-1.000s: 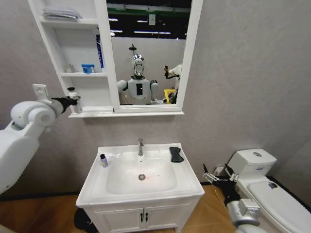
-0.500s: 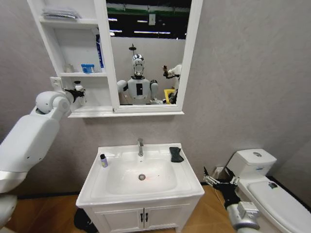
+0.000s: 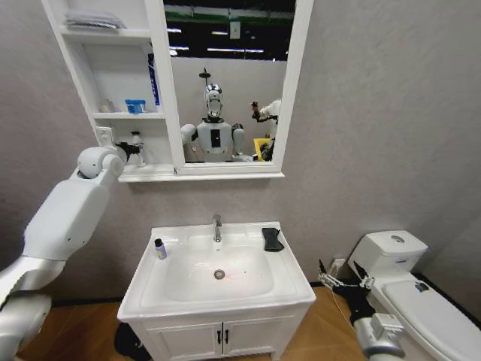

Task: Move facial cleanser and shampoo from washbasin to cabinet, then wipe washbasin with towel.

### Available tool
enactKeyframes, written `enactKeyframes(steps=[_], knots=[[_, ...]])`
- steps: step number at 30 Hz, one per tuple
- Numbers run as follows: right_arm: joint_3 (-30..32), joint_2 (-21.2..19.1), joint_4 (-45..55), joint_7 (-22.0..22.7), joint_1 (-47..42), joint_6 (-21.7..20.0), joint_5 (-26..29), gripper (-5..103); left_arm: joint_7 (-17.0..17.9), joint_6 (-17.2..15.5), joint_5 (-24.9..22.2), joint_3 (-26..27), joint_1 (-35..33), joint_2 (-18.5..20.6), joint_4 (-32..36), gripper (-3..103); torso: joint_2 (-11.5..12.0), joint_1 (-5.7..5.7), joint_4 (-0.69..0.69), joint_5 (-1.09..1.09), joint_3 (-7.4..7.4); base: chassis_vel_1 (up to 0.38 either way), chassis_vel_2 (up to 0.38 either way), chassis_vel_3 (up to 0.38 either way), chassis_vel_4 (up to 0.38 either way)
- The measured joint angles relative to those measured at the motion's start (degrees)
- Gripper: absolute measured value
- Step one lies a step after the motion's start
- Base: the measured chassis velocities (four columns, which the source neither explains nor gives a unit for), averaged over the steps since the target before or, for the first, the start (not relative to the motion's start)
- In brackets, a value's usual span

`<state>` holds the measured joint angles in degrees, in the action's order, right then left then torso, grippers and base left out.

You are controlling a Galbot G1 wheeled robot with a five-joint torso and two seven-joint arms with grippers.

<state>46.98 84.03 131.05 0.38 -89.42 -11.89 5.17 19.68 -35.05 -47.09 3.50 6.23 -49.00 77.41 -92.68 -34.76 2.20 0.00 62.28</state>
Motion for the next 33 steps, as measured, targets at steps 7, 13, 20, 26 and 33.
enactKeyframes(steps=[7, 13, 20, 26, 33], knots=[[-0.64, 0.43, -0.24, 0.15, -0.01, 0.27, -0.18, 100, 5.78, -1.46, -5.67, 8.88, -12.10, 6.30, 17.03, 100, 0.00, 0.00, 0.00, -0.01, -0.01, 0.000, 0.000, 0.000, 0.000], [-0.69, 0.64, -1.44, 1.68, 1.65, -0.12, -0.48, 100, 9.55, 0.91, -6.17, 22.48, -38.48, 8.58, 39.45, 100, -0.01, 0.02, -0.01, 0.00, -0.01, 0.000, 0.000, 0.000, 0.000], [0.36, 0.83, -1.58, 1.71, 0.97, -0.28, 0.44, 100, 6.66, 12.47, 13.68, 26.16, -64.20, -3.39, 41.42, 100, -0.01, 0.02, -0.01, -0.04, -0.01, 0.000, 0.000, 0.000, 0.000], [1.09, 0.62, -1.66, 2.22, 0.67, -0.52, 1.49, 100, -1.02, 24.29, 30.61, 23.11, -68.24, -14.35, 24.52, 100, -0.01, 0.02, 0.00, -0.01, 0.00, 0.000, 0.000, 0.000, 0.000], [1.24, 0.51, -0.83, 2.91, 0.69, -0.54, 2.15, 100, -3.58, 26.02, 32.81, 20.91, -62.00, -17.87, 11.13, 100, 0.00, -0.01, 0.01, 0.01, 0.00, 0.000, 0.000, 0.000, 0.000]])
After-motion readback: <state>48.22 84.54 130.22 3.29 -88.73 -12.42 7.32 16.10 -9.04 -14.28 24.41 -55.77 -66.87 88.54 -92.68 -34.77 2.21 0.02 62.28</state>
